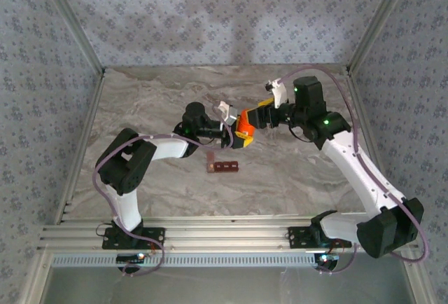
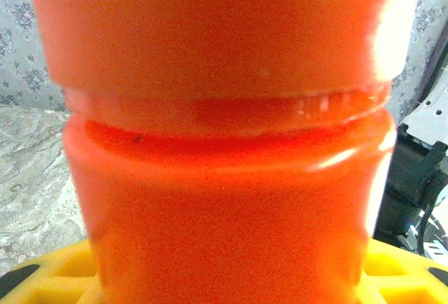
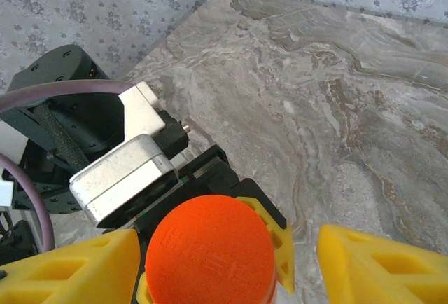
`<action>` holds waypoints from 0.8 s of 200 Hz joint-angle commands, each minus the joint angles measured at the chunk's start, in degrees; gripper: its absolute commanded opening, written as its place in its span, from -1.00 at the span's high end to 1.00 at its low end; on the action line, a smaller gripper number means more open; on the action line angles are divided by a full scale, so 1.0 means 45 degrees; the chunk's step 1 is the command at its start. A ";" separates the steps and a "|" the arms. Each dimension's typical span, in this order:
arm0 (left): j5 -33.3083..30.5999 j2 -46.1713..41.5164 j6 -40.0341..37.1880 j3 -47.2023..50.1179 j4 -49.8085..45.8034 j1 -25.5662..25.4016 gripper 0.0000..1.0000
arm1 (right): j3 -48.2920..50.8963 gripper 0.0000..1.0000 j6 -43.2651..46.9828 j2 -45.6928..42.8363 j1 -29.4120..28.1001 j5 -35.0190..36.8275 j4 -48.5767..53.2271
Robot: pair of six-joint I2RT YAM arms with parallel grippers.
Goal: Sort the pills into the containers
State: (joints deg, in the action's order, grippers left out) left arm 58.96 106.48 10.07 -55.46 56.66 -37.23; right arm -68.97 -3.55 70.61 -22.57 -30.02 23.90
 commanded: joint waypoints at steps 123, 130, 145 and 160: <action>0.0323 -0.0595 -0.0184 -0.0126 0.0533 0.0056 1.00 | 0.0932 0.16 -0.0397 0.0555 -0.1241 0.1565 -0.0107; 0.0323 -0.0602 -0.0186 -0.0114 0.0533 0.0054 1.00 | 0.1221 0.17 -0.0767 0.0492 -0.1305 0.1731 -0.0447; 0.0335 -0.0614 -0.0176 -0.0095 0.0500 0.0054 1.00 | 0.1611 0.16 -0.1283 0.0365 -0.1465 0.2151 -0.0981; 0.0325 -0.0634 -0.0186 -0.0077 0.0520 0.0067 1.00 | 0.1568 0.14 -0.1388 0.0308 -0.1497 0.2394 -0.1063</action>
State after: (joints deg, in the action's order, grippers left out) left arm 59.79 106.48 9.47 -54.61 54.22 -36.75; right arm -64.27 -6.66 71.64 -27.62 -22.04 17.43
